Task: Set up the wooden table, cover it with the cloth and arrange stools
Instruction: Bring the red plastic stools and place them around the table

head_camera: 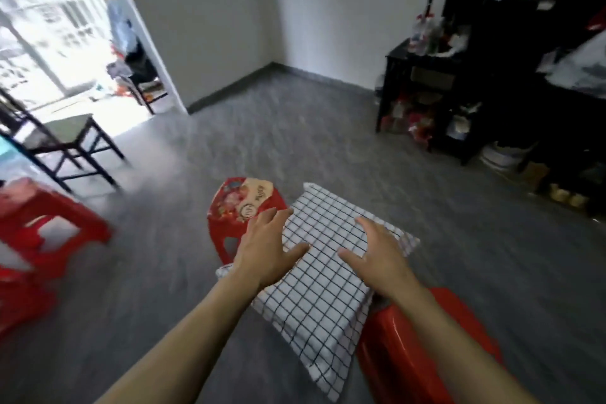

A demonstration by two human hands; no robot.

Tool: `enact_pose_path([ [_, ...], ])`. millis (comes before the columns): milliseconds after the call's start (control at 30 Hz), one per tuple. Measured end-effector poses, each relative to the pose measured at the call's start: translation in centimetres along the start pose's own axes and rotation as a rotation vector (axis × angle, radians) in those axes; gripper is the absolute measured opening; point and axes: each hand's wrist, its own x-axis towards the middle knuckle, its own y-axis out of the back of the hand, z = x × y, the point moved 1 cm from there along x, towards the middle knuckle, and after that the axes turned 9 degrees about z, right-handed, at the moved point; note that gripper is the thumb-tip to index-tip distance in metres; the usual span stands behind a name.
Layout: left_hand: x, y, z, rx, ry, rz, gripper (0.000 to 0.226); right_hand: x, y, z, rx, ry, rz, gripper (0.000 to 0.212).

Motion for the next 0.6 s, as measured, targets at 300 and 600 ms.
enact_pose_path([
  [300,-7.8,9.9,-18.1,0.007,0.307,0.145,0.073,-2.0,-11.8,-17.8,-0.041,0.323,-0.161,0.077],
  [600,-16.3,18.2,-37.6,-0.014,0.522,0.261,0.077,-6.5,-26.3,-35.1,-0.096,0.498,-0.294,0.077],
])
